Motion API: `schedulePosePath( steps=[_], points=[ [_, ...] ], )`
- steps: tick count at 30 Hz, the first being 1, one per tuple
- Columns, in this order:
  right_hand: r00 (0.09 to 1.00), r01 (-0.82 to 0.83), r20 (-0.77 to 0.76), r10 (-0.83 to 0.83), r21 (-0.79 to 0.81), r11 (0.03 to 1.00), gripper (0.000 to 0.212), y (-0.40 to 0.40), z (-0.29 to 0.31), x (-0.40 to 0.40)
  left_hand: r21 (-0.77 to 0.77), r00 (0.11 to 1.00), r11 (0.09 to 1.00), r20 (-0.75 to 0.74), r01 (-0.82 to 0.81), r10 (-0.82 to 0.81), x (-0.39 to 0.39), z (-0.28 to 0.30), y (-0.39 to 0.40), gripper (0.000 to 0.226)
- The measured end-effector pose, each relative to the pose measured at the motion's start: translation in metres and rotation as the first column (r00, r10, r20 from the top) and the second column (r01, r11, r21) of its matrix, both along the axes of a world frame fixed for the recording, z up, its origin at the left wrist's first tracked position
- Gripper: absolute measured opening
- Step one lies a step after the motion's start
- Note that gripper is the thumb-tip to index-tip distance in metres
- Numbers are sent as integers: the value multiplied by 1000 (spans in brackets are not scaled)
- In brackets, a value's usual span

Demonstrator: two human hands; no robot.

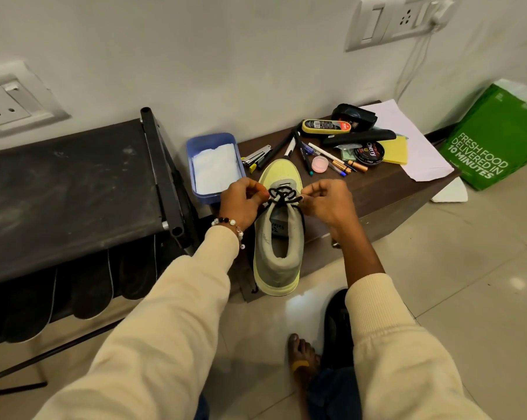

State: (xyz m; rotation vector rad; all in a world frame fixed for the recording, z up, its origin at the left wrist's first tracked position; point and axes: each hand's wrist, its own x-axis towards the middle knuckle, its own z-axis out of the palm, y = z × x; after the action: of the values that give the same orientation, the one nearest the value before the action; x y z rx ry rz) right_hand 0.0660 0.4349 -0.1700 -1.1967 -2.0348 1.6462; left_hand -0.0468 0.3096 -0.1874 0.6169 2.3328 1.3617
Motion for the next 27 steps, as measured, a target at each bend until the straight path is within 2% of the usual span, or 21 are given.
schedulePosePath(
  steps=[3,6,9,16,21,27],
  points=[
    [984,-162,78,158,41,986,16,0,2,6,0,992,993,-41,116,-116,2,4,-8,11],
    [971,-234,82,226,101,967,27,-3,4,10,18,992,993,-48,115,-114,5,4,-9,14],
    [970,-241,55,235,160,957,29,-5,3,12,56,997,995,-15,79,-78,6,2,-8,14],
    [983,-174,93,157,206,963,12,-6,2,6,56,987,986,-36,159,-157,1,2,-9,22],
    [996,-92,25,90,91,992,14,-5,-1,6,16,952,952,-21,306,-306,-8,6,-21,33],
    [987,-156,59,151,94,983,8,-1,-3,9,74,979,976,2,205,-206,-3,8,-20,22]
  ],
)
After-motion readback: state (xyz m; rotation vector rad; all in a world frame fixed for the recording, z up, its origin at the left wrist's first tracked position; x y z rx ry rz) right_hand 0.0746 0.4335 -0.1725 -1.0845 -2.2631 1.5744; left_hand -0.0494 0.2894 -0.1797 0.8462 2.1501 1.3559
